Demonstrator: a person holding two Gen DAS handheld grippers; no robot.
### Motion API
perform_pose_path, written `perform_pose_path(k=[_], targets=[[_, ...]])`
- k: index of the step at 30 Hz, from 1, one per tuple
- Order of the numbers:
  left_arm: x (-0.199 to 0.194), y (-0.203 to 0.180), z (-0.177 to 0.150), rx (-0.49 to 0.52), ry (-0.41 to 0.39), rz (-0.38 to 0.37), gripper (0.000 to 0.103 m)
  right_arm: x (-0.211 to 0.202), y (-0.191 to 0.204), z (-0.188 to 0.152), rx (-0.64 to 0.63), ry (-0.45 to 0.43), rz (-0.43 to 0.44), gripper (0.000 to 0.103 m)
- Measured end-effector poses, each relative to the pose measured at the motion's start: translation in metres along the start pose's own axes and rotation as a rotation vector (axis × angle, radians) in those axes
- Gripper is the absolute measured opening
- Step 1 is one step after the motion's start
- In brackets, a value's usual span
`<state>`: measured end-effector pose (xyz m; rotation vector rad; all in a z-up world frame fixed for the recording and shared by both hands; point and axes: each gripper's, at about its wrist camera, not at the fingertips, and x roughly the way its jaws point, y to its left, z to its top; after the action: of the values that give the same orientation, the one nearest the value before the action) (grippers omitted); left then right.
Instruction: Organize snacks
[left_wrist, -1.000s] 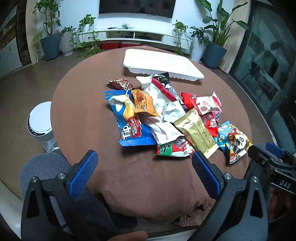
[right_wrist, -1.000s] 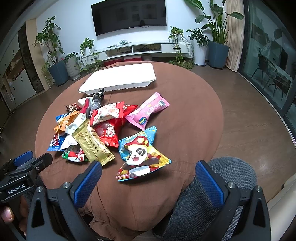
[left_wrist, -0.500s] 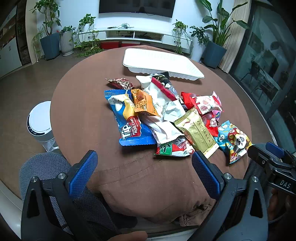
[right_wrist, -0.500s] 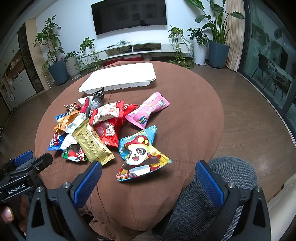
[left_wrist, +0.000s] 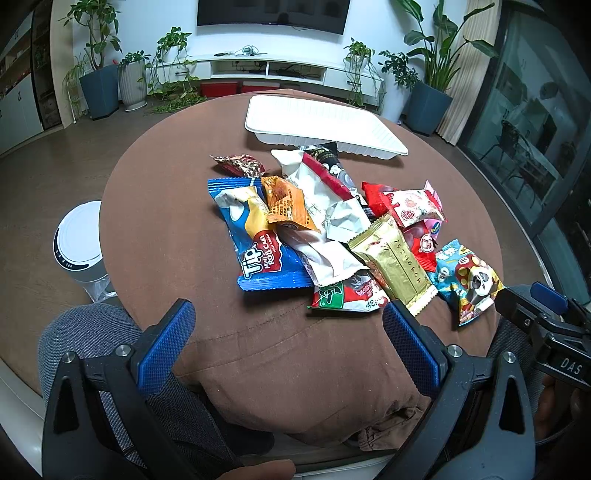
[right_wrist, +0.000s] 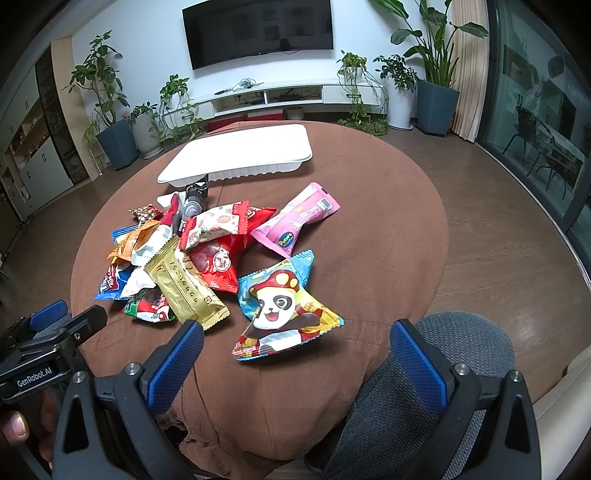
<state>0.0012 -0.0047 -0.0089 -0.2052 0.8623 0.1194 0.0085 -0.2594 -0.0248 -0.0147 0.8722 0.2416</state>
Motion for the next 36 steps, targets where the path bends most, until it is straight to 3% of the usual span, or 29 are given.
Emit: perform_pose_path(k=[25, 30, 33, 36], targets=[[0.001, 0.0, -0.001, -0.001, 0.002, -0.002, 0.103, 0.003, 0.003, -0.002, -0.002, 0.005, 0.002, 0.103], [0.002, 0.002, -0.003, -0.007, -0.012, -0.059, 0.103, 0.0, 0.002, -0.003, 0.014, -0.017, 0.024, 0.103], [-0.003, 0.001, -0.007, 0.073, -0.076, -0.115, 0.103, -0.005, -0.001, -0.001, 0.025, -0.044, 0.044, 0.103], [-0.012, 0.006, -0.016, 0.077, -0.114, -0.127, 0.103, -0.007, -0.006, -0.003, 0.058, -0.067, 0.093, 0.103]])
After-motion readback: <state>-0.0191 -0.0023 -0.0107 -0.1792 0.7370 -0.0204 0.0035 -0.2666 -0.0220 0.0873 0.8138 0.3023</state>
